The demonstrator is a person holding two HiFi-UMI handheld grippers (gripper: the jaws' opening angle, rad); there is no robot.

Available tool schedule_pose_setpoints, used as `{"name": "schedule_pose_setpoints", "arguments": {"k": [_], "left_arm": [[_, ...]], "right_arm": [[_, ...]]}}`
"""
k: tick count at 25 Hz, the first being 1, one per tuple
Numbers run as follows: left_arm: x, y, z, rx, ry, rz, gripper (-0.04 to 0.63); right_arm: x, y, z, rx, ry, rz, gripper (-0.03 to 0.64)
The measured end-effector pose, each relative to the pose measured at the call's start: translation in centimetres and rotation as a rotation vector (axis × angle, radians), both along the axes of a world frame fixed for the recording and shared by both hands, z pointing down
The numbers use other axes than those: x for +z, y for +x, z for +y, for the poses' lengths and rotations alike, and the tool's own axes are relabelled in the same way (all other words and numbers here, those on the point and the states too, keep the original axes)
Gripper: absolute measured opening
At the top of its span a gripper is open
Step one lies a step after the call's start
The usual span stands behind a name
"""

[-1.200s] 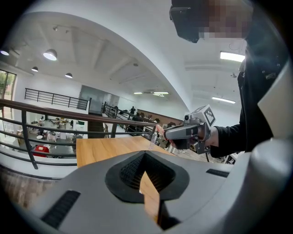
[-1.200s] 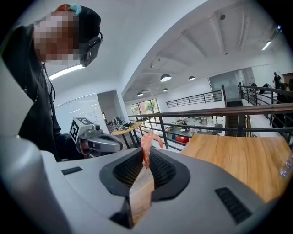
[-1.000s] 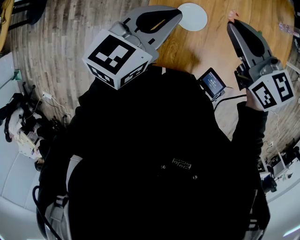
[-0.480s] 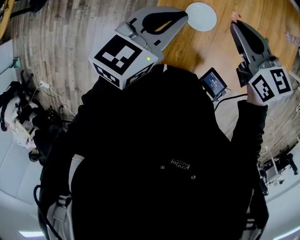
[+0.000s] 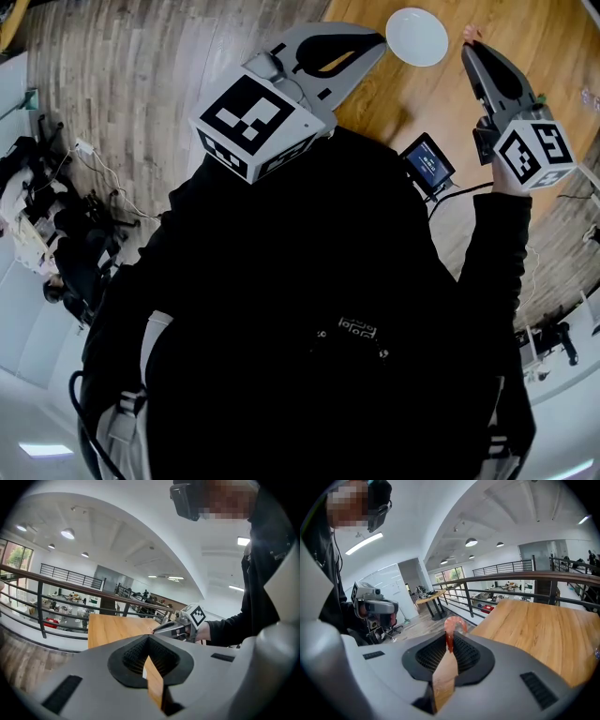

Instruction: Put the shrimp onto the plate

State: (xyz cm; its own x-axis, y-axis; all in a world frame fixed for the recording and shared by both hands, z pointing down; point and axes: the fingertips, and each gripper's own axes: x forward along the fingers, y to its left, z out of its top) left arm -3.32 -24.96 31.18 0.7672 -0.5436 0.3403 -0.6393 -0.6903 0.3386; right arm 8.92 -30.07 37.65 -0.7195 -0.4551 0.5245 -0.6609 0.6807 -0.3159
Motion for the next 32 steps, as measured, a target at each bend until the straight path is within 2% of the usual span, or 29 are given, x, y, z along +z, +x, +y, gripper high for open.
{"name": "schedule_pose_setpoints", "arguments": {"k": [7, 17, 22, 25, 29, 32], "left_arm": [[0.4, -1.3, 0.5, -0.05, -0.009, -0.014, -0.002], [1.0, 0.4, 4.0, -0.08, -0.018, -0.048, -0.002], [1.3, -0.7, 4.6, -0.117, -0.033, -0.056, -0.002], [2.0, 0.0, 5.5, -0.134, -0.042, -0.064, -0.002], [2.3, 0.3, 6.7, -0.161, -0.048, -0.072, -0.002], [1.9, -0.4, 7.0, -0.18, -0.045, -0.077, -0.002]], "right_arm": [[3.2, -0.4, -0.5, -0.032, -0.034, 0.042, 0.058], [7.7, 1.7, 1.4, -0.073, -0.071, 0.088, 0.058], [10.3, 1.2, 1.4, -0.092, -0.105, 0.107, 0.058], [12.5, 2.3, 2.1, -0.096, -0.125, 0.121, 0.058], [15.4, 3.1, 3.0, -0.137, -0.12, 0.198, 0.058], [16.7, 2.8, 2.8, -0.139, -0.147, 0.209, 0.058]]}}
